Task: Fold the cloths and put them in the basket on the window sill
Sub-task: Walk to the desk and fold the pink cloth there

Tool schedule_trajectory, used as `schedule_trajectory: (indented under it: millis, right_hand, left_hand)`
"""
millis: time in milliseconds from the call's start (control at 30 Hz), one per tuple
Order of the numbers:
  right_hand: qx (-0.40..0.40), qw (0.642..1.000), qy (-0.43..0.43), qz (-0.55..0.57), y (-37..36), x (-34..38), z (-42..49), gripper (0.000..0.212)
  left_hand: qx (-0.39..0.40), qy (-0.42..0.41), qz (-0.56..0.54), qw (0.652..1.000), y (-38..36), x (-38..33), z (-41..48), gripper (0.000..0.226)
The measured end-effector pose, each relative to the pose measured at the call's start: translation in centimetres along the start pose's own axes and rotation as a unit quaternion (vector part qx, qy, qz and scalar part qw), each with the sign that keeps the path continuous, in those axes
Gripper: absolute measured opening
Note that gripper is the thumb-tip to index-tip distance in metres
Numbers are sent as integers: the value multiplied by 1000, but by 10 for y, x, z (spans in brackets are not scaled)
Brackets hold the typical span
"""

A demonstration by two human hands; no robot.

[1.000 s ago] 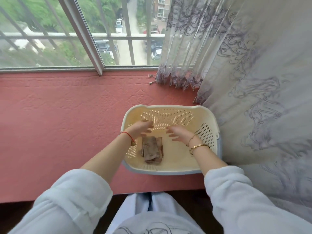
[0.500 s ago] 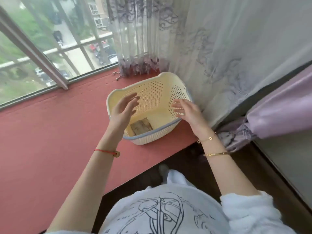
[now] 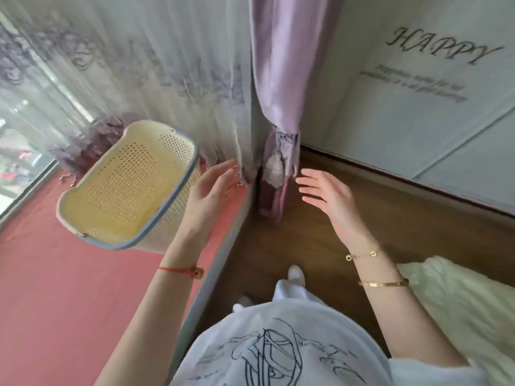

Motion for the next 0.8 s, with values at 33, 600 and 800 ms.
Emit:
schedule_trajectory:
  millis: [33,600,800]
  right_hand:
    - [-25,1000,4,3,23,1,-6,34]
    - [-324,944,48,41,405,15,-69,41]
    - [-394,916,32,72,494,6,-45,36]
  left_hand:
    - [25,3,7,1000,-24,1,3,29]
    - [330,-25,126,935,-448,11,24,30]
    - [390,-25,158,907,-562,16,55,34]
Point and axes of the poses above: each hand's wrist, its own z-axis towards the middle knuckle, its own y-axis out of the back of the hand, x = y × z, the point moved 9 cm from there along z, towards the middle knuckle, and after that the axes turned 6 degrees about y, right-handed, at the moved point
